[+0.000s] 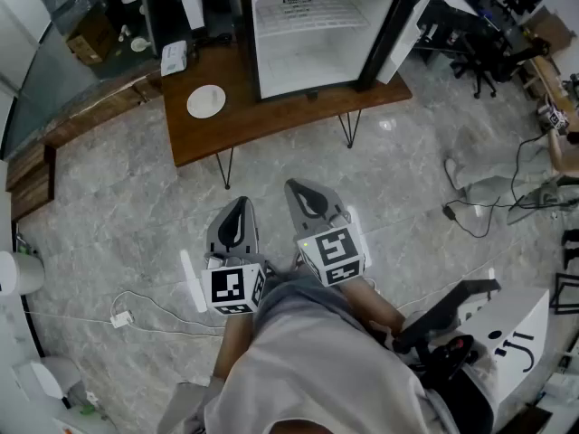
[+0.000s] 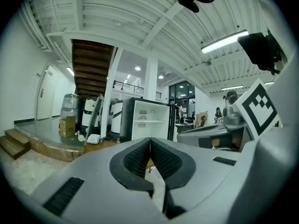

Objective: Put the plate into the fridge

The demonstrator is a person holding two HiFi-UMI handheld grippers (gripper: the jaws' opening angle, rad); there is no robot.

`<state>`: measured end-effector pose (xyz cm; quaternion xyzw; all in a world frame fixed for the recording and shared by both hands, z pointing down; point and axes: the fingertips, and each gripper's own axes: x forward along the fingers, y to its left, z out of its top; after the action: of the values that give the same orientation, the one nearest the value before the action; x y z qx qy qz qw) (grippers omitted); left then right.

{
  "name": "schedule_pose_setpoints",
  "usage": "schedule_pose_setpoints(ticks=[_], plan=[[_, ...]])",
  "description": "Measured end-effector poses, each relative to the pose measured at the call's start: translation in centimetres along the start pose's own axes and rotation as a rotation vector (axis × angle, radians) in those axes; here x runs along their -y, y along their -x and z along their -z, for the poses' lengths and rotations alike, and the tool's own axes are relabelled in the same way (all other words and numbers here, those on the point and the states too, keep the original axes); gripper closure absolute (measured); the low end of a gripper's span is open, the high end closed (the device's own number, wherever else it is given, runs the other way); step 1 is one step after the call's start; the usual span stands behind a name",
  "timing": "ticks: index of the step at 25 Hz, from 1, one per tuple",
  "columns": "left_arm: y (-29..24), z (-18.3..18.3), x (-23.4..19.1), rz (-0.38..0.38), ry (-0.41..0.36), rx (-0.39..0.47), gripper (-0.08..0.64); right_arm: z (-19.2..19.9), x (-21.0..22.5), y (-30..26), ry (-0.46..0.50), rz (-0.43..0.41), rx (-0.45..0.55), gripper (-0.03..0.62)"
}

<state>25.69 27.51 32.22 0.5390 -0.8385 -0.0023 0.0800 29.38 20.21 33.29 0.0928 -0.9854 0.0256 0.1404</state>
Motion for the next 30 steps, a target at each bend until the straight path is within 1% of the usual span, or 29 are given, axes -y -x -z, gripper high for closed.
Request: schedule_pose_setpoints(ticks=[4,9,15,18,19,23,25,27,30], plan=[[-0.1,-0.1,1.1,-0.008,0.003,-0.014,0.54,-0.2,1.1,0.9,-0.005,-0.001,-0.001,0.577],[-1.3,0.6,2.8,-0.01,-0.01,-0.035,0.54,0.8,3.5,1.2,-0.032,-0.005,0.002,0.577],[-2.9,1.5,5.3,-0.034,-0.044,-0.069,0.54,2.6,7.1,2.0,-0.088,-0.02,0.006,0.575],[-4.0,2.3,6.1,-0.043,-0.076,-0.107,0.54,4.1,8.9,1.9,-0.129,-0.012,0.012,0.575],[-4.2,2.5,6.1,-0.049,-0.082,-0.118,0.54,4.5,9.2,1.8,-0.138,-0.022,0.008,0.575],[-5.0,3.8,6.3,-0.076,-0.077,-0.163,0.54,6.6,9.4,0.8,-0.17,-0.117,-0.032,0.575],[-5.1,4.5,6.0,-0.091,-0.072,-0.178,0.54,7.5,9.5,0.1,-0.165,-0.139,-0.058,0.575],[-5.2,5.1,5.4,-0.106,-0.057,-0.184,0.54,8.4,8.7,-0.7,-0.142,-0.184,-0.088,0.575],[-5.6,5.7,4.0,-0.119,-0.037,-0.193,0.54,9.3,6.6,-1.9,-0.131,-0.286,-0.13,0.575]])
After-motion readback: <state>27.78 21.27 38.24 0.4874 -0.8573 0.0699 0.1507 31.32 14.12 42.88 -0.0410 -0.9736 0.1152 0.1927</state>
